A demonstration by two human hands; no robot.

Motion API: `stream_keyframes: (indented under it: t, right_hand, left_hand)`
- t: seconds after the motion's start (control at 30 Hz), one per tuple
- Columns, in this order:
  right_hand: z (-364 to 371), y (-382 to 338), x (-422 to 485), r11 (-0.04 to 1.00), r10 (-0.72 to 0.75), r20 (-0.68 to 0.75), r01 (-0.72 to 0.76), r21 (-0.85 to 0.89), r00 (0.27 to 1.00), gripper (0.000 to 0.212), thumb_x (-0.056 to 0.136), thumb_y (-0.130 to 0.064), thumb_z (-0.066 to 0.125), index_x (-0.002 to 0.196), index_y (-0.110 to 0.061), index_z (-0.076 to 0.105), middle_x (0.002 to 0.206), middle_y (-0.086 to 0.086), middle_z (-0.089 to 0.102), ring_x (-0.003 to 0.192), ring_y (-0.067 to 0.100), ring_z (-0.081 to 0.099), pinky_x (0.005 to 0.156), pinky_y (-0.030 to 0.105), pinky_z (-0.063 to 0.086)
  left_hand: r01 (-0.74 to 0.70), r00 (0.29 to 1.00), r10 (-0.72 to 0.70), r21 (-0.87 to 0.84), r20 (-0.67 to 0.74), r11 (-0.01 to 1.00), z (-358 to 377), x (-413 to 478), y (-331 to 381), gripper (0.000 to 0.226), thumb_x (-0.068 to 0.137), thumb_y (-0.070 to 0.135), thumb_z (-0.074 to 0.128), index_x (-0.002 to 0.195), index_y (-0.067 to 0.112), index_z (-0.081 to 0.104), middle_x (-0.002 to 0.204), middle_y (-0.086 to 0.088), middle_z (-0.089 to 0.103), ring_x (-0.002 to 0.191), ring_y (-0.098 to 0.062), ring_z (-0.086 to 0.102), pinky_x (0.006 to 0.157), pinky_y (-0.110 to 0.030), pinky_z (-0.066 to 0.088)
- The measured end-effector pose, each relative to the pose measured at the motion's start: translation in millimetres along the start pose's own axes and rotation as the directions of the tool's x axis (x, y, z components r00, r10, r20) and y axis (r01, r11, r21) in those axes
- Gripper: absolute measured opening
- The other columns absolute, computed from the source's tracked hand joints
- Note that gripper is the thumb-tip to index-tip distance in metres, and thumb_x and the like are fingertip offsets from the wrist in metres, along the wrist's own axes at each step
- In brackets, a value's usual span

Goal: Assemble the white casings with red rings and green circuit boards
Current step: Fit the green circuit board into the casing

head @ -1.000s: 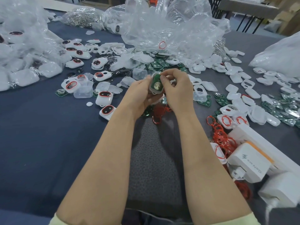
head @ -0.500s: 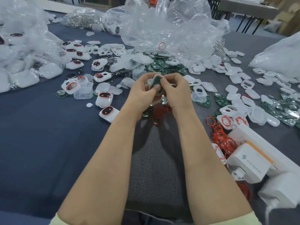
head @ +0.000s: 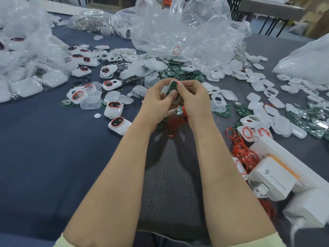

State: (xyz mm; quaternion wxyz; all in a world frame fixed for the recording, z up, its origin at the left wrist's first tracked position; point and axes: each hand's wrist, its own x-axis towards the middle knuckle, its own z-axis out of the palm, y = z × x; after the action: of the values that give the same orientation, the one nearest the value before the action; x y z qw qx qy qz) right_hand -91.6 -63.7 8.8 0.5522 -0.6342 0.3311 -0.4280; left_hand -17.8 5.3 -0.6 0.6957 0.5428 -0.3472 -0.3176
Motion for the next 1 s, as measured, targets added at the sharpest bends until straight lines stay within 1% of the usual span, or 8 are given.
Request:
stream_keyframes:
  t: [0.13,0.23,0.3,0.37,0.53,0.73,0.83,1.0]
  right_hand:
    - [0.0,0.3,0.9,1.000,0.012,0.002,-0.012,0.004,1.000,0.017,0.089,-0.007,0.063,0.076,-0.018,0.062,0.077,0.008,0.063,0.076,0.020,0.059,0.073,0.037,0.051]
    - [-1.5,0.5,1.5,0.999,0.044,0.009,-0.044,0.009,0.999,0.018,0.088,-0.007,0.063,0.075,-0.020,0.062,0.072,0.001,0.063,0.068,0.013,0.059,0.066,0.025,0.050]
    - [-3.5,0.4,2.2,0.999,0.041,0.004,-0.041,-0.017,0.999,0.019,0.088,-0.009,0.064,0.075,-0.022,0.063,0.072,-0.003,0.064,0.067,0.007,0.059,0.063,0.018,0.049]
    - [-5.9,0.3,3.2,0.999,0.035,0.007,-0.035,-0.037,0.999,0.019,0.088,-0.010,0.064,0.075,-0.023,0.064,0.073,-0.004,0.065,0.069,0.006,0.061,0.064,0.017,0.050]
    - [-8.5,-0.7,4.6,0.996,0.019,0.018,-0.017,-0.082,1.000,0.013,0.088,-0.011,0.065,0.080,-0.021,0.067,0.076,-0.004,0.067,0.073,0.007,0.063,0.071,0.021,0.054]
    - [-8.7,-1.6,4.3,0.992,0.002,0.020,0.000,-0.130,1.000,0.005,0.088,-0.013,0.065,0.089,-0.015,0.070,0.084,0.003,0.070,0.082,0.015,0.066,0.081,0.032,0.056]
    - [-7.2,-1.6,3.3,0.988,-0.026,0.018,0.028,-0.155,1.000,0.007,0.088,-0.016,0.066,0.092,-0.013,0.071,0.087,0.005,0.071,0.086,0.017,0.066,0.084,0.038,0.056]
    - [-6.5,-0.1,2.7,0.973,-0.078,0.011,0.078,-0.216,0.997,0.008,0.087,-0.018,0.066,0.092,-0.013,0.071,0.086,0.002,0.070,0.082,0.013,0.063,0.084,0.038,0.055]
  left_hand:
    - [0.032,0.999,-0.033,-0.046,-0.023,0.998,0.5,0.4,-0.3,0.024,0.096,-0.001,0.051,0.111,0.016,0.059,0.075,0.000,0.070,0.072,-0.012,0.069,0.075,-0.029,0.059]
    - [0.116,0.993,-0.117,-0.134,0.000,0.984,-0.8,0.8,-0.6,0.023,0.096,0.001,0.052,0.116,0.011,0.059,0.088,-0.009,0.068,0.079,-0.015,0.069,0.082,-0.033,0.058]
    - [0.165,0.986,-0.160,-0.213,0.040,0.963,-1.4,1.3,0.3,0.020,0.098,0.005,0.049,0.114,0.011,0.060,0.095,-0.009,0.067,0.079,-0.013,0.070,0.078,-0.029,0.059]
    - [0.201,0.980,-0.188,-0.274,0.071,0.940,-1.7,1.9,1.7,0.018,0.101,0.009,0.045,0.109,0.011,0.061,0.096,-0.007,0.068,0.078,-0.012,0.070,0.073,-0.026,0.058]
    - [0.234,0.972,-0.221,-0.381,0.077,0.894,-2.3,2.6,4.5,0.021,0.102,0.013,0.045,0.095,0.010,0.064,0.077,-0.003,0.073,0.073,-0.014,0.071,0.066,-0.027,0.058]
    - [0.253,0.967,-0.240,-0.391,0.083,0.885,-4.1,1.4,5.4,0.017,0.099,0.015,0.050,0.096,0.012,0.066,0.086,-0.006,0.070,0.075,-0.016,0.071,0.067,-0.027,0.057]
    - [0.263,0.964,-0.255,-0.420,0.076,0.869,-5.8,0.7,6.2,0.013,0.098,0.013,0.053,0.097,0.012,0.066,0.089,-0.008,0.069,0.074,-0.017,0.071,0.066,-0.027,0.058]
    - [0.268,0.963,-0.249,-0.388,0.101,0.881,-6.0,-0.8,7.5,0.015,0.098,0.007,0.050,0.099,0.013,0.064,0.091,-0.007,0.067,0.074,-0.014,0.070,0.071,-0.028,0.059]
